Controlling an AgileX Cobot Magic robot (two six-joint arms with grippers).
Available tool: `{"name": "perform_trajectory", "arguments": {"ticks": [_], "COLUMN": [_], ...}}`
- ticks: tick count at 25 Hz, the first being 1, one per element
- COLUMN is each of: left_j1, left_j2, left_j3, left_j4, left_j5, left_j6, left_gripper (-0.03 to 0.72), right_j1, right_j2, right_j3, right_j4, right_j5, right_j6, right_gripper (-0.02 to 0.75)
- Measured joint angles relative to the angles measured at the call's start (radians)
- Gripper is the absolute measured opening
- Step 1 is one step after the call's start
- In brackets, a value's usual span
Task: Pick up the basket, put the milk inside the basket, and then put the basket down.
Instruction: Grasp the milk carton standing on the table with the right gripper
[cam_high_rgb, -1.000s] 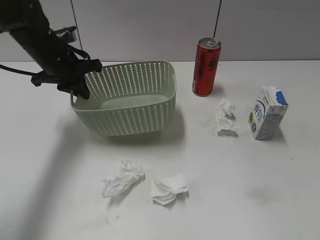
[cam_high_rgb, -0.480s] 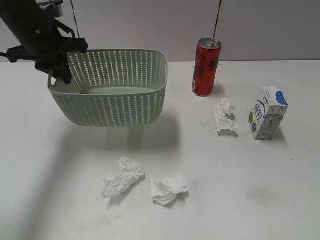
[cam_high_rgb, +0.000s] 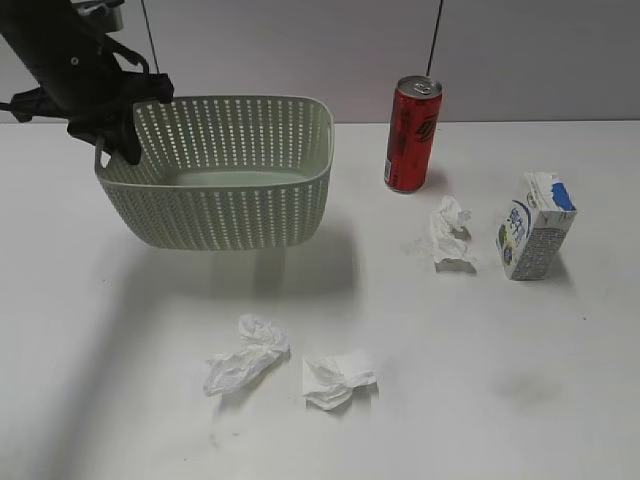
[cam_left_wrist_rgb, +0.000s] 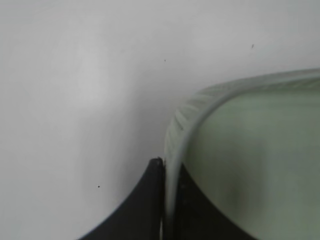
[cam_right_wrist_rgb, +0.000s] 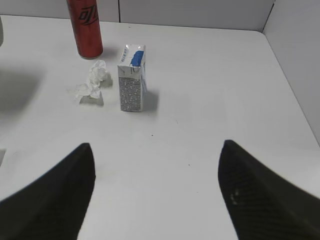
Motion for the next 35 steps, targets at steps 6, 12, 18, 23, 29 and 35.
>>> {"name": "perform_trajectory", "arguments": {"ticks": [6,12,18,23,29,35], "left_j1": [0.0,0.0,0.0,0.0,0.0,0.0], "left_j2": [0.0,0.0,0.0,-0.003,-0.006,-0.006], "left_j3": [-0.001,-0.001,-0.001,-0.001,-0.001,-0.001], "left_j4": [0.001,0.003,0.003,0.003,0.002,0.002], "left_j5": [-0.003,-0.003,-0.003,-0.003,-0.003,-0.003], "left_j6": [0.0,0.0,0.0,0.0,0.0,0.0], "left_gripper": [0.0,0.0,0.0,0.0,0.0,0.0], "right_j1": [0.0,0.0,0.0,0.0,0.0,0.001], "right_j2": [0.0,0.014,0.213,0.463,0.802,1.163], "right_j3": [0.0,-0.016,-0.026,-0.039,-0.167,-0.437], "right_j4": [0.0,0.002,0.005,0.005,0.009,0.038], "right_j5": [0.0,-0.146,-0.446,-0.637,-0.644,-0.398], "right_j6": [0.0,0.0,-0.016,-0.026,-0.029,-0.029], "right_gripper": [0.584,0.585,0.601,0.669,0.676,0.676]}}
